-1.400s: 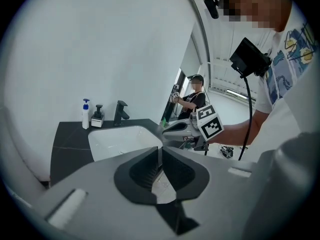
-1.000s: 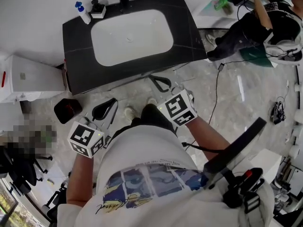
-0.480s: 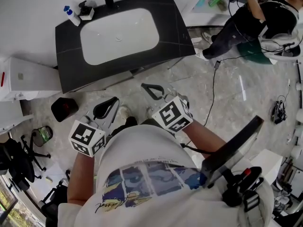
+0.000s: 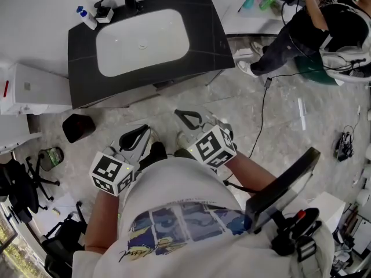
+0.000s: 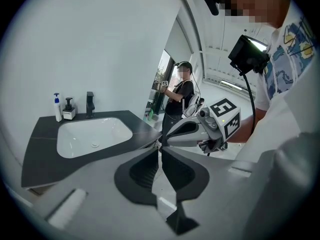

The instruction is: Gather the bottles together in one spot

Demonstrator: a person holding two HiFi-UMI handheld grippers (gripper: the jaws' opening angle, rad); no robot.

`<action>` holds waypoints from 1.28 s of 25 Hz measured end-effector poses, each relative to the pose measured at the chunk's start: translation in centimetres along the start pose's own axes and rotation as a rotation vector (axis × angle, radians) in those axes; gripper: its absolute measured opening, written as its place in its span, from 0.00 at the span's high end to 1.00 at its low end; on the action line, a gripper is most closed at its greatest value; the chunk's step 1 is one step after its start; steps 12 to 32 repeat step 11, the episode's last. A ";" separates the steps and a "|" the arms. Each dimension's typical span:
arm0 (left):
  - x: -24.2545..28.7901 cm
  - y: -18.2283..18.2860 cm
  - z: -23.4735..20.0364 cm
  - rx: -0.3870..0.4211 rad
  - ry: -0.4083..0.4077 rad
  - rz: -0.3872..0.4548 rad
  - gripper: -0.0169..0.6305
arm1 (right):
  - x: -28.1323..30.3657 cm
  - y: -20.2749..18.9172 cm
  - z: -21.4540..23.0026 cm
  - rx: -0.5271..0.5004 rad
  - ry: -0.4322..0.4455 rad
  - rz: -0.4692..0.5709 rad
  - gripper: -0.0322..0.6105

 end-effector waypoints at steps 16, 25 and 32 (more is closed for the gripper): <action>2.1 2.5 0.7 0.014 0.057 0.035 0.94 | -3.1 -1.3 2.8 -0.038 -0.004 -0.012 0.95; 2.1 2.5 0.7 0.014 0.057 0.035 0.94 | -3.1 -1.3 2.8 -0.038 -0.004 -0.012 0.95; 2.1 2.5 0.7 0.014 0.057 0.035 0.94 | -3.1 -1.3 2.8 -0.038 -0.004 -0.012 0.95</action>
Point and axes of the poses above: the fingertips, and each gripper's own axes: x forward along the fingers, z to its right, y out of its top, the point moved 2 cm from there along -x, backward along the fingers, and after that the axes turned 12 degrees about x, right-handed, at the moved point
